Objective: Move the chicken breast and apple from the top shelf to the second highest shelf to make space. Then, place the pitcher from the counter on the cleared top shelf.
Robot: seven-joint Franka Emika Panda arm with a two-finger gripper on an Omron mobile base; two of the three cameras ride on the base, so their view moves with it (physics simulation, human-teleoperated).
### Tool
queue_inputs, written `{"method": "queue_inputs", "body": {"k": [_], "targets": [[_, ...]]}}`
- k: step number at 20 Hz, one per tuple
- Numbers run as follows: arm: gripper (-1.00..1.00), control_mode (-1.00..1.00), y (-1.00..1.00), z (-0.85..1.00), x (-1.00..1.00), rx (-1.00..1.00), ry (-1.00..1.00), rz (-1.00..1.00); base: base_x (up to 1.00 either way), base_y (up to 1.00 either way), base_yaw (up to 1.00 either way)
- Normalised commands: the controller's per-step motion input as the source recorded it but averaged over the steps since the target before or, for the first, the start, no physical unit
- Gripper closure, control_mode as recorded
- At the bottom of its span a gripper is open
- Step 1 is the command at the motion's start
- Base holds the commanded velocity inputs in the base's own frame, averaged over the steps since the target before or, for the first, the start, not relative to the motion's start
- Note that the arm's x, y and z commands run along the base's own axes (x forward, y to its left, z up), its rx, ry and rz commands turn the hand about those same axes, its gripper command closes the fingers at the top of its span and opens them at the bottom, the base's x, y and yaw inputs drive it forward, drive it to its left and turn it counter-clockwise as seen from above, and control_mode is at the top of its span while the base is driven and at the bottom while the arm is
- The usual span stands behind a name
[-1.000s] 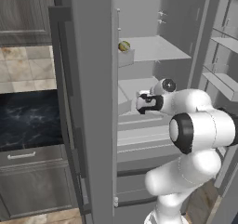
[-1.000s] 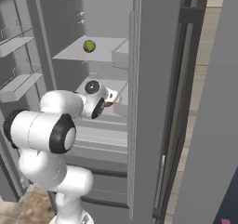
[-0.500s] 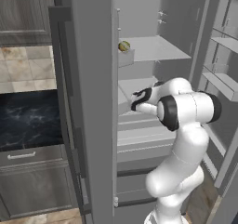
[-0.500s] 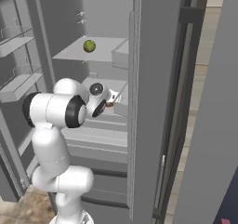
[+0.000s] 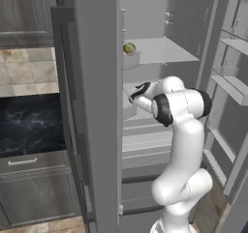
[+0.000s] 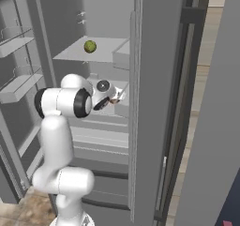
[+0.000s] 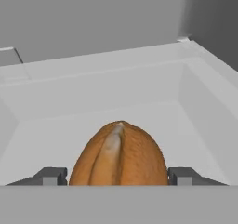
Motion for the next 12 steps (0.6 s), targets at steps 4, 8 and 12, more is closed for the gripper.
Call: {"method": "queue_inputs", "body": {"k": [4, 8, 12], "targets": [[-1.00, -1.00, -0.08, -0.03, 0.44, 0.00, 0.00, 0.00, 0.00, 0.00, 0.00], [-1.00, -1.00, 0.00, 0.00, 0.18, 0.00, -0.01, 0.00, 0.00, 0.00, 0.00], [-1.00, -1.00, 0.05, 0.00, 0.00, 0.00, -0.06, 0.02, 0.00, 0.00, 0.00]]}}
